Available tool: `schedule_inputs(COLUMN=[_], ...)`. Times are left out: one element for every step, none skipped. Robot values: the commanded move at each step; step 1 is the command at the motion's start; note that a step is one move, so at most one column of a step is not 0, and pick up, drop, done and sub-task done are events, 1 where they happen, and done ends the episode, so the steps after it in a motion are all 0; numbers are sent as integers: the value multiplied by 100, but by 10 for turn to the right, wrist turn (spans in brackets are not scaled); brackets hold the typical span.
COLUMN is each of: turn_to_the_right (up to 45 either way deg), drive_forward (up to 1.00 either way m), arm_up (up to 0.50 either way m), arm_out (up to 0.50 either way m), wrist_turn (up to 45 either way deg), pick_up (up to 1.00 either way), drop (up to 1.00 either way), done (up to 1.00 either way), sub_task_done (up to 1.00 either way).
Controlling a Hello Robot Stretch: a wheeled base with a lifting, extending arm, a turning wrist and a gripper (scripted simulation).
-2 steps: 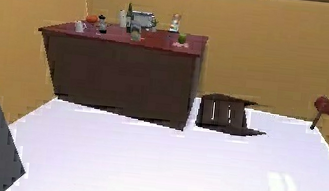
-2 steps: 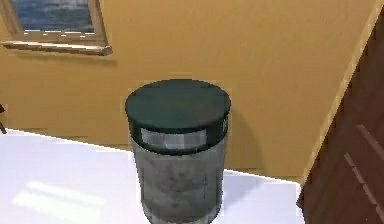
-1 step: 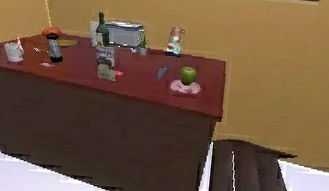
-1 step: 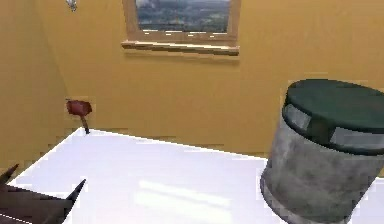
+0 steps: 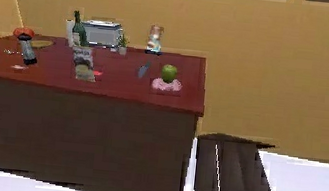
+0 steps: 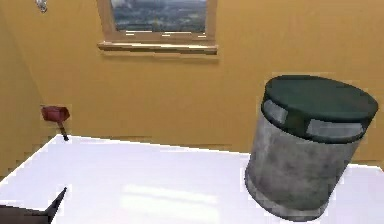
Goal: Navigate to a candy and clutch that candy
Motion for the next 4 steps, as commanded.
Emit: schedule_inputs(turn_to_the_right=[0,-450,-450,-300], drive_forward=[35,0,0,0], arm_up=[0,0,0,0], arm_out=[0,0,0,0], wrist_turn=[0,0,0,0], pick_up=[0,0,0,0], drop=[0,0,0,0], done=[0,0,0,0], sub_task_done=[0,0,0,0])
